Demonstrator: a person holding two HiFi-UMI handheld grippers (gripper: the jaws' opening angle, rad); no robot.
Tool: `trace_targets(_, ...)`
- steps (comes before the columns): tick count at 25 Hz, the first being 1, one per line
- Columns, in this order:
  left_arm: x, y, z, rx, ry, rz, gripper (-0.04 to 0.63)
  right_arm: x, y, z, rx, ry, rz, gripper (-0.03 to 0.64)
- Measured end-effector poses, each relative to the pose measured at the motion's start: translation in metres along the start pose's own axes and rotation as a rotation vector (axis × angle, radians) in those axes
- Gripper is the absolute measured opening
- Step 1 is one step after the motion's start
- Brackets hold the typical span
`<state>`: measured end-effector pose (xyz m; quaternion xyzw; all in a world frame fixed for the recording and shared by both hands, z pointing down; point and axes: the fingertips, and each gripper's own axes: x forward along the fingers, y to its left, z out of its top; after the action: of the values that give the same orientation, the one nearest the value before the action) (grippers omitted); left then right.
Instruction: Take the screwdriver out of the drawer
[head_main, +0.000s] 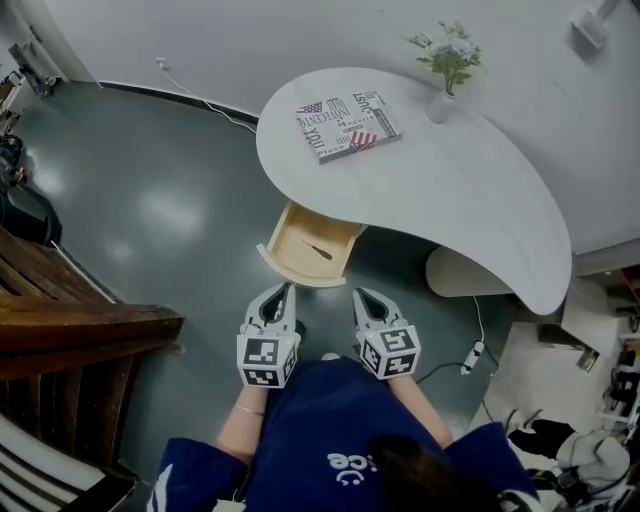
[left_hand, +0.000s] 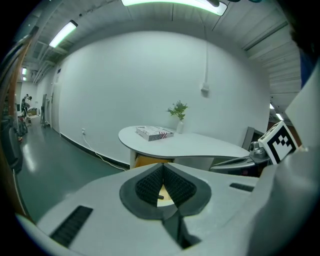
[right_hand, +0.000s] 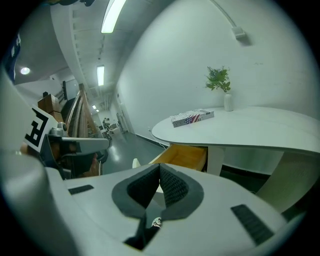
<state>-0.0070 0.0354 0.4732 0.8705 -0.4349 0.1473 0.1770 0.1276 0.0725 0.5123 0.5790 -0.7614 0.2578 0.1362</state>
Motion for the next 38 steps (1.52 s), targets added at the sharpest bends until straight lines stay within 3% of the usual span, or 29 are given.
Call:
trace_targets(12,0.073,0.072,0.039,0.051,0.042,-0.148,0.005,0.081,-0.005,0.03,0.069,0.081,-0.124,0.008)
trace_targets(17,0.086,0.095,0.04,0.049,0.072,-0.168,0.005,0.107,0.001,0.035,0.042,0.133,-0.127,0.008)
trace_targets(22,0.094,0.107,0.036,0.013,0.098,-0.148,0.005,0.133,0.008,0.025,-0.043,0.251,-0.065,0.014)
trace_targets(24,0.097,0.11,0.036,0.005,0.105,-0.133,0.005,0.144,0.006,0.021,-0.078,0.305,-0.039,0.06)
trace_targets(38,0.096,0.132,0.048,-0.062,0.112,0.04,0.005,0.203,0.0,-0.036,-0.419,0.674,0.165,0.143)
